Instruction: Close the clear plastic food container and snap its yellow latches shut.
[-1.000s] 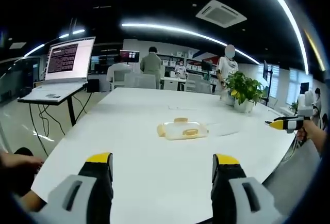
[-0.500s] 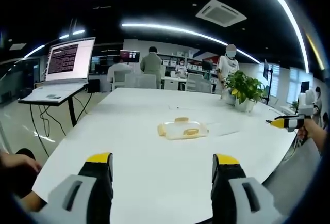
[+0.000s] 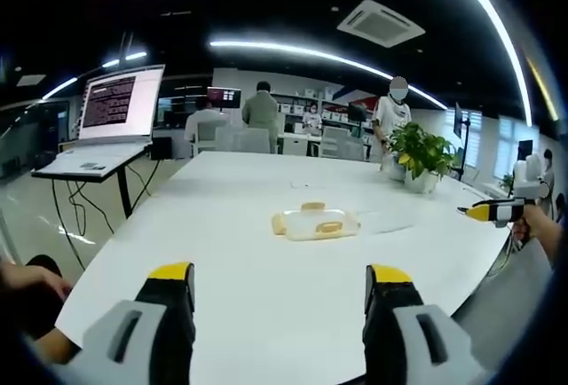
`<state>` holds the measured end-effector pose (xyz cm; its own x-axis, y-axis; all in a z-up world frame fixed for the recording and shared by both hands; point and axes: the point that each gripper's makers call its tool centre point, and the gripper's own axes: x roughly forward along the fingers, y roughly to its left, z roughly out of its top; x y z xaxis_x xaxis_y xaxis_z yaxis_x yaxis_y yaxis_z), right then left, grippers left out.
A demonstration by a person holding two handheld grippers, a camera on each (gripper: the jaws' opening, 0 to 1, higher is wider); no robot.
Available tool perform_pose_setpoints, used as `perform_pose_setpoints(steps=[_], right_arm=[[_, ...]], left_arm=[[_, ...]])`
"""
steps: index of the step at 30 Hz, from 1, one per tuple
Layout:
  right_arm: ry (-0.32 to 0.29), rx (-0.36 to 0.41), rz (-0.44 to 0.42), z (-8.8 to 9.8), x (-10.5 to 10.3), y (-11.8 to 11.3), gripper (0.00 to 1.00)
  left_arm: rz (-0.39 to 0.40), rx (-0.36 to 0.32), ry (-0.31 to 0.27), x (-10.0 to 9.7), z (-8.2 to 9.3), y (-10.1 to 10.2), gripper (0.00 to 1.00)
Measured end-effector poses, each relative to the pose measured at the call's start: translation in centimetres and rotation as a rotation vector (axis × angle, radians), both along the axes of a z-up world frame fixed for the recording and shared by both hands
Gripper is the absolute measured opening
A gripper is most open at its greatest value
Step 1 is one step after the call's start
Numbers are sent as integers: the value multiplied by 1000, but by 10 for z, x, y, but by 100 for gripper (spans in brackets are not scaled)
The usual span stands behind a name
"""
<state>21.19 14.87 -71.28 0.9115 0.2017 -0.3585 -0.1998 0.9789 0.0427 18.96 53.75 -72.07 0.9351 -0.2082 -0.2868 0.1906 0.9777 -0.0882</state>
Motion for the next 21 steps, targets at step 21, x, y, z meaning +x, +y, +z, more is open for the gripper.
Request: perform_pose_setpoints(steps=[21], right_arm=[[13,7,8,-3,0,2,78]], left_arm=[[0,-9,4,0,0,0,74]])
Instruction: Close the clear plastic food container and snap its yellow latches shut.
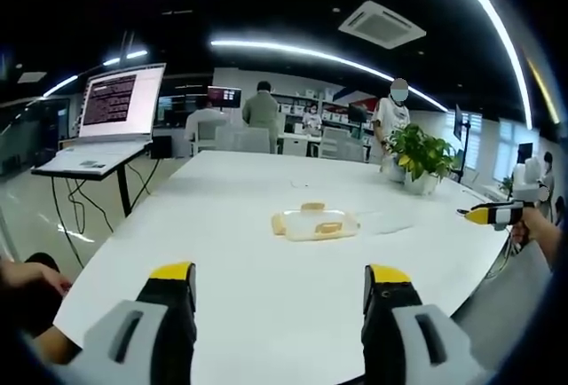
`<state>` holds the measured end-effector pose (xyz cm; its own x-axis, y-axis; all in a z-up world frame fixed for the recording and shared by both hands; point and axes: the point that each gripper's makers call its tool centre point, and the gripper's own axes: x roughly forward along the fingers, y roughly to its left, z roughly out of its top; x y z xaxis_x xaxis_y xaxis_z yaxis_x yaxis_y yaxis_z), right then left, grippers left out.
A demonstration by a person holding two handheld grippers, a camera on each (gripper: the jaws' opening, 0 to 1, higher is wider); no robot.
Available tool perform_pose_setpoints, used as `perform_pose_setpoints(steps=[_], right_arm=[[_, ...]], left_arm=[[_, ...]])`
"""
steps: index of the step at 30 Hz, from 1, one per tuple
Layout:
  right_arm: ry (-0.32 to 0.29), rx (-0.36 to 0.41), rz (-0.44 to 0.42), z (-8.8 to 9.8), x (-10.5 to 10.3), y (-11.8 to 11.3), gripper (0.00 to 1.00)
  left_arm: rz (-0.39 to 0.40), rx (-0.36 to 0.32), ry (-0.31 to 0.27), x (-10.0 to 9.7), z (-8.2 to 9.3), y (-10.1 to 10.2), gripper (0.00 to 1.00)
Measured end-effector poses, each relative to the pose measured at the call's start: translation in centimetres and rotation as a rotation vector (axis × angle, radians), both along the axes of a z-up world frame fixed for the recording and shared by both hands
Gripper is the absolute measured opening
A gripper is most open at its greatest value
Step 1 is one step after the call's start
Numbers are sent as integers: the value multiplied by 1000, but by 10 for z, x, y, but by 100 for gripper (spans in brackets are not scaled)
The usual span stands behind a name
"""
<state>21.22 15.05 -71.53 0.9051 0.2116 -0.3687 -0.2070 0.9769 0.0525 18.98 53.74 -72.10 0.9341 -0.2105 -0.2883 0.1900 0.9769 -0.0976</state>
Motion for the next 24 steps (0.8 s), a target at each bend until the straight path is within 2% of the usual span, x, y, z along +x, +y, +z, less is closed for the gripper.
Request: perform_pose_setpoints(steps=[24], right_arm=[[22,-10,-9,-4,-1,-2,77]], left_arm=[[-2,27,34,-1,-6,0,74]])
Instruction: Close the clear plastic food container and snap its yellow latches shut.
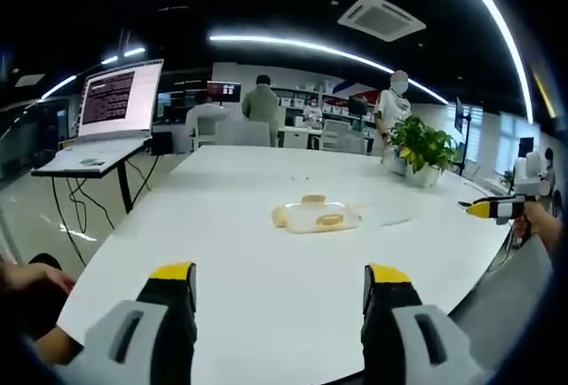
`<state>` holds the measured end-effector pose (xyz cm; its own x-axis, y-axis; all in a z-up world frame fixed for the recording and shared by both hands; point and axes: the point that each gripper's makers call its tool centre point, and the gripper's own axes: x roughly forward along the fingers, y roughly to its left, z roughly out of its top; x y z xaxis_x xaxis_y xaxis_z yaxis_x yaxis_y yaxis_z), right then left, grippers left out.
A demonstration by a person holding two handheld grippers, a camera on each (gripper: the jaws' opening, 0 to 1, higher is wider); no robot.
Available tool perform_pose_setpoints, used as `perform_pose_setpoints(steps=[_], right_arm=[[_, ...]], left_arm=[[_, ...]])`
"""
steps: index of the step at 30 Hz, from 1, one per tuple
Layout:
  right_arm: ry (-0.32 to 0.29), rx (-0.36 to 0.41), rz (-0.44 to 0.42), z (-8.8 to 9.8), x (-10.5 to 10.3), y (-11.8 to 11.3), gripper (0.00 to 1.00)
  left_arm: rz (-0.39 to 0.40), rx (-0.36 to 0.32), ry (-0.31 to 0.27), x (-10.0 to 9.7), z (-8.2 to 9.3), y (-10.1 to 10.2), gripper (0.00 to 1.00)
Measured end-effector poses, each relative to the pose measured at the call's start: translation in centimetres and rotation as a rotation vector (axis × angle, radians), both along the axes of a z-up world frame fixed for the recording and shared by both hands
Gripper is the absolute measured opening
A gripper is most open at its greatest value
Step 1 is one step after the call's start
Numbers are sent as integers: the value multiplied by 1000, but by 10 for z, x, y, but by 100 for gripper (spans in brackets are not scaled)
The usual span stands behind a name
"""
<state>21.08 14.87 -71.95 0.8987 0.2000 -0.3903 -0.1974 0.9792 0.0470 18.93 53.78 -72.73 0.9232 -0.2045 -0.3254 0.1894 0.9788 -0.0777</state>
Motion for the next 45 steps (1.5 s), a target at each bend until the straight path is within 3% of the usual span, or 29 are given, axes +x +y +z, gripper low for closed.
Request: perform_pose_setpoints(steps=[8,13,14,16,17,21,23,28,33,35,38,45], right_arm=[[20,8,-26,-3,-2,-5,76],[19,-12,11,-2,-1,3,75],[15,-17,15,-1,0,3,75],[38,-4,45,-4,1,9,74],[88,7,86,-11,-1,16,74],[73,9,108,-8,9,20,73],[51,-10,94,-5,19,15,73],[42,-18,102,-6,45,14,72],[25,-78,153,-3,69,20,71],[19,-93,176,-2,78,24,71],[6,-110,200,1,90,29,70],[-17,-172,264,5,116,41,69]], left_arm=[[-33,42,53,-2,-10,-4,73],[-40,41,66,-3,-11,-5,75],[-35,52,66,-3,-10,-4,72],[-44,155,75,-3,-12,-1,74],[-49,168,69,-2,-10,-1,77],[-55,186,66,4,-7,-1,79],[-64,198,90,11,-10,2,81],[-111,249,78,31,-4,2,85],[-180,249,49,62,3,-9,86],[-211,320,26,75,10,-11,85],[-253,354,-31,91,20,-18,85],[-309,391,-12,126,15,-27,85]])
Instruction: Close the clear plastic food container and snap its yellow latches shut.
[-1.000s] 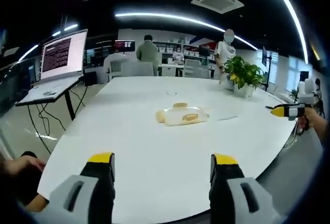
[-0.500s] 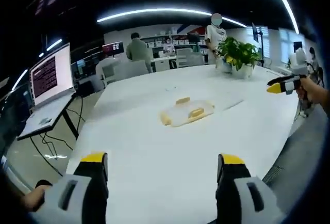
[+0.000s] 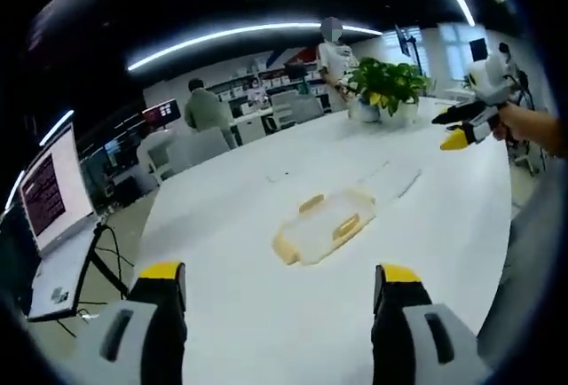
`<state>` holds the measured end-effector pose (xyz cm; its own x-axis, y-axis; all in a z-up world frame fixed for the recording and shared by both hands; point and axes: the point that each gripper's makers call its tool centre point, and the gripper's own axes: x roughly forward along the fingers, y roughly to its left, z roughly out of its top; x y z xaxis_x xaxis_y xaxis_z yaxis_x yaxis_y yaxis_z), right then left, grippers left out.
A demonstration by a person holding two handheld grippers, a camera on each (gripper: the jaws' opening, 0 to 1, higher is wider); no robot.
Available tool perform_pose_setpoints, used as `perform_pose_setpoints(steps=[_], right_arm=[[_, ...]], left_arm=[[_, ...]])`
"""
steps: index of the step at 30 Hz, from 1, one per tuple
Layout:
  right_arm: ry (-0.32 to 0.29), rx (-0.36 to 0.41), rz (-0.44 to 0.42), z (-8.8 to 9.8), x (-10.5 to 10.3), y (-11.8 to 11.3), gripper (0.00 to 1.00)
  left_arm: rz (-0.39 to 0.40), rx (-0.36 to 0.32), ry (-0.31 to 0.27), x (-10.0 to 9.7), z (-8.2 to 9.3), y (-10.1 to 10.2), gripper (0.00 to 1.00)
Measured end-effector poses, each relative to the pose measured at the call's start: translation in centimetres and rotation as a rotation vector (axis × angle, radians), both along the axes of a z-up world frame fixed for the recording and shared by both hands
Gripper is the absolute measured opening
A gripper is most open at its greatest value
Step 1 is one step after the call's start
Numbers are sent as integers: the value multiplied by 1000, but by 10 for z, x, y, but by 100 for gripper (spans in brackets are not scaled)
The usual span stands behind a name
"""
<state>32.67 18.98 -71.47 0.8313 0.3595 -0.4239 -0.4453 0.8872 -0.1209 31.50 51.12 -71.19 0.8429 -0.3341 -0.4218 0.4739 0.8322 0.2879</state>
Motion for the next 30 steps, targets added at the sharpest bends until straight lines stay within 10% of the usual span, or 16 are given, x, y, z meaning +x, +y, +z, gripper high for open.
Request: perform_pose_setpoints(steps=[30], right_arm=[[-45,-509,494,-26,102,86,62]], left_arm=[[-462,611,39,123,-46,-39,80]])
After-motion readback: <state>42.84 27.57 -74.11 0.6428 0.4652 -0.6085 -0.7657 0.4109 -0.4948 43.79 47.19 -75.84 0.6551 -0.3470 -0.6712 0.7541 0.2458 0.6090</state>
